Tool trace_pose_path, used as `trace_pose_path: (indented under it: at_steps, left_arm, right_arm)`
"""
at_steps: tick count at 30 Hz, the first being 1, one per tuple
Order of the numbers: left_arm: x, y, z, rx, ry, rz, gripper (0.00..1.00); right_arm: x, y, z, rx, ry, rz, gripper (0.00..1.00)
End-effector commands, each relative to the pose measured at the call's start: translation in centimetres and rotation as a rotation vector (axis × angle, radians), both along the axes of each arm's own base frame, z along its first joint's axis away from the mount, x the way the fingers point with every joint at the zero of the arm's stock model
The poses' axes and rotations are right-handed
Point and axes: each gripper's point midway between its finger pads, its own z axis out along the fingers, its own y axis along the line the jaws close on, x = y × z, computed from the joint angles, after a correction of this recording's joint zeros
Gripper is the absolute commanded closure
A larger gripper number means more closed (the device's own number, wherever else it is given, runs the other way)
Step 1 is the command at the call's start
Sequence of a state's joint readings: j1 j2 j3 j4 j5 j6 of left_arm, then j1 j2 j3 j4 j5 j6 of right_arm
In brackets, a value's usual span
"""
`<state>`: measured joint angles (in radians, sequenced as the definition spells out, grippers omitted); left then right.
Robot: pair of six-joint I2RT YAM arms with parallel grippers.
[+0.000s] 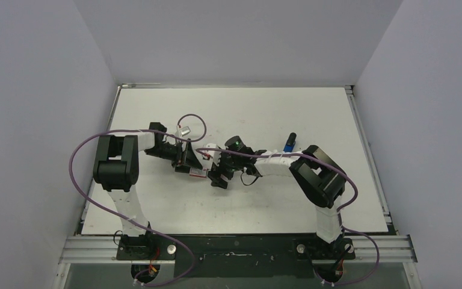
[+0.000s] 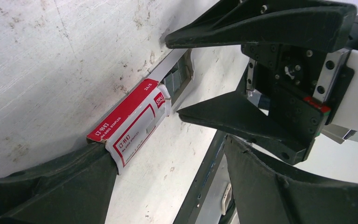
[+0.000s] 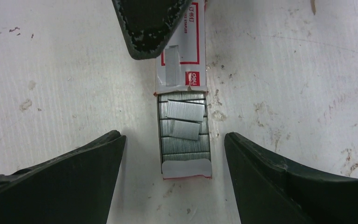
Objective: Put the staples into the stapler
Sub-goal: Open the staple box at the center of the board.
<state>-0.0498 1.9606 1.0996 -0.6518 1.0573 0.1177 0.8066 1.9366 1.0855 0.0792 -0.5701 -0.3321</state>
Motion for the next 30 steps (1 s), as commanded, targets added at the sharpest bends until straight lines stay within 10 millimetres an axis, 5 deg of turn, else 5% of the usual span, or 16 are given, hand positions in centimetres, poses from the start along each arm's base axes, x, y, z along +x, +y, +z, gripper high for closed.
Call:
trace_pose_path:
  at_steps: [1,13,23,30]
  left_arm:
    - [0.5,0.4,-1.0,0.003,-0.018,-0.011,0.20]
    - [0.0,0.4,-2.3,-0.019,0.036,-0.029,0.20]
    - [0.2,0.6,-2.2,0.001,0.026,-0.024,0.20]
    - [0.9,1.7,-1.7,0.026,-0.004,0.005,0.19]
  right_arm:
    - [1.0,2.5,1.2,0.096,-0.019,0.009,0.19]
    - [1.4,4.0,-0.9,0.114,0.010,0.030,0.28]
    - [0.6,3.4,-1.7,0.102,0.036,0.044,0.66]
    - [0.5,2.1,-0.9,0.089,0.020,0.033,0.76]
